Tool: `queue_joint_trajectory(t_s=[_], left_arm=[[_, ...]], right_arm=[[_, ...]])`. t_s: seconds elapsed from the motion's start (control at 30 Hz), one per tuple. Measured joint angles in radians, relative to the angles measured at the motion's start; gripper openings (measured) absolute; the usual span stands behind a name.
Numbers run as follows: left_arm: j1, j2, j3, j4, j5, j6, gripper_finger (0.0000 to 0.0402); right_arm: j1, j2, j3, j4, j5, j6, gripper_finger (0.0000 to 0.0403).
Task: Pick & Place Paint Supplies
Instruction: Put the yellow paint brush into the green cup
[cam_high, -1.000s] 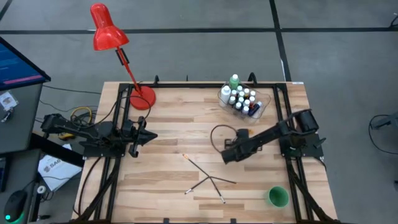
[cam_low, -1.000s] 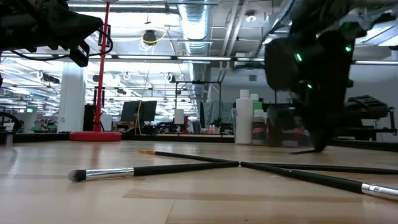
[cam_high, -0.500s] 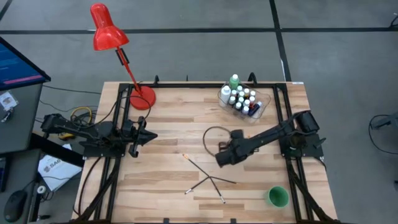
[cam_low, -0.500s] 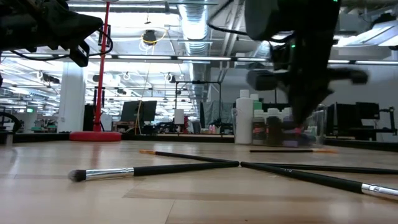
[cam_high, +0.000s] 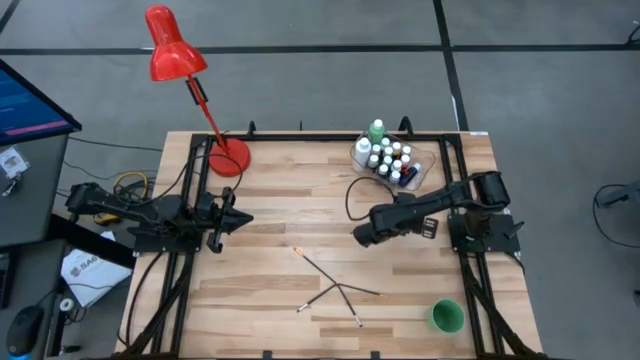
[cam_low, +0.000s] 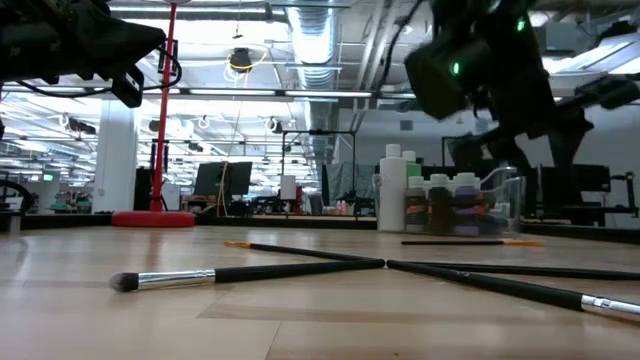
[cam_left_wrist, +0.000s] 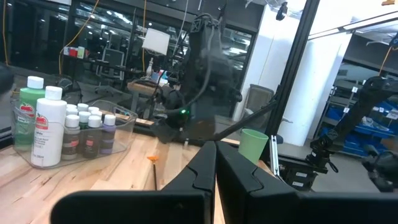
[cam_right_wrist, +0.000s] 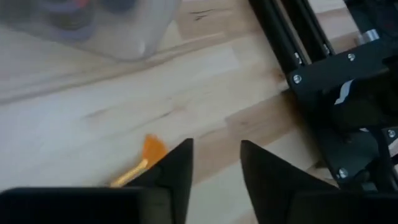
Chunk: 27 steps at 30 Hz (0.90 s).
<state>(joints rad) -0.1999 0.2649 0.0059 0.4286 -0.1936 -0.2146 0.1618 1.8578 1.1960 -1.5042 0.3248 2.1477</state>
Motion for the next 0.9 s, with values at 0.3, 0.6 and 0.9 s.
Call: queue_joint_trajectory(t_s=[0.3,0.6,0.9], left_arm=[[0.000,0.000,0.000,0.000,0.000,0.000,0.0002],[0.000,0.000,0.000,0.000,0.000,0.000,0.0002],[0.000,0.000,0.000,0.000,0.000,0.000,0.0002]], right_arm=[[-0.066,0.001,-0.148,0.247,0.004,-0.023,0.0164],[-0.052,-0.004,-0.233,0.463,0.010,-0.022,0.0164],[-0.024,-0.001,-0.189,0.529,0.000,0.008,0.0123]])
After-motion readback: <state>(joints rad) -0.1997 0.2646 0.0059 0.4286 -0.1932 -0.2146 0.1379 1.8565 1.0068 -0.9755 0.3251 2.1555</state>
